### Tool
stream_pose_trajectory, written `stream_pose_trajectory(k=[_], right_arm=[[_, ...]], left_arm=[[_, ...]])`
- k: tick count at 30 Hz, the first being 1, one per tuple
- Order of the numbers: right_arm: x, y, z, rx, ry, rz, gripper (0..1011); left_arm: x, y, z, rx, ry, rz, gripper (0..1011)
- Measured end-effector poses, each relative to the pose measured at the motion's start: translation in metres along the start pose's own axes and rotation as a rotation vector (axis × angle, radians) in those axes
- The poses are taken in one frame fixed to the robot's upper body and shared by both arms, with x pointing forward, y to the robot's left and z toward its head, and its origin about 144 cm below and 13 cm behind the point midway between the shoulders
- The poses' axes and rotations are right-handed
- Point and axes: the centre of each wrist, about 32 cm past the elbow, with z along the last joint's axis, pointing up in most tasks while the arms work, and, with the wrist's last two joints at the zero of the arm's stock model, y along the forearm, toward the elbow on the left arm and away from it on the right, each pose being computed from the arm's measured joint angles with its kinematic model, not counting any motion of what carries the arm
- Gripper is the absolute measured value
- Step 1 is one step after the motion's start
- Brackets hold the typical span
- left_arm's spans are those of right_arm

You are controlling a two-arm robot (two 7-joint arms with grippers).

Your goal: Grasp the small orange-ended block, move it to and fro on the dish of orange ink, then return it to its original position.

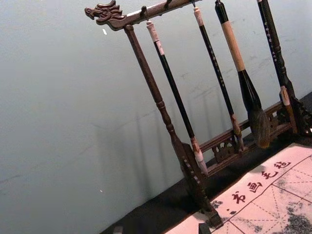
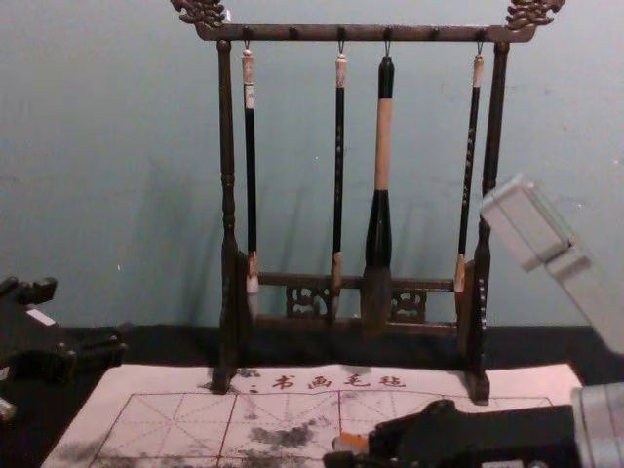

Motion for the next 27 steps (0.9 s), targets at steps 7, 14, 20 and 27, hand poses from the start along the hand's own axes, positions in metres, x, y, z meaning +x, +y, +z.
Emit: stream_pose_trajectory(k=[7,14,20,27], right_arm=[[-0.002,0.007,0.002,0.008,0.001,0.017,110],[0.003,0.014,0.005,0.013,-0.002,0.006,110],[0.007,0.015,0.005,0.007,-0.005,-0.013,110],[0.012,0.015,0.006,0.002,-0.008,-0.036,110]], left_arm=[[0.0,0.0,0.0,0.0,0.0,0.0,1001],[0.0,0.0,0.0,0.0,0.0,0.0,1001],[0.0,0.0,0.0,0.0,0.0,0.0,1001],[0.0,0.0,0.0,0.0,0.0,0.0,1001]])
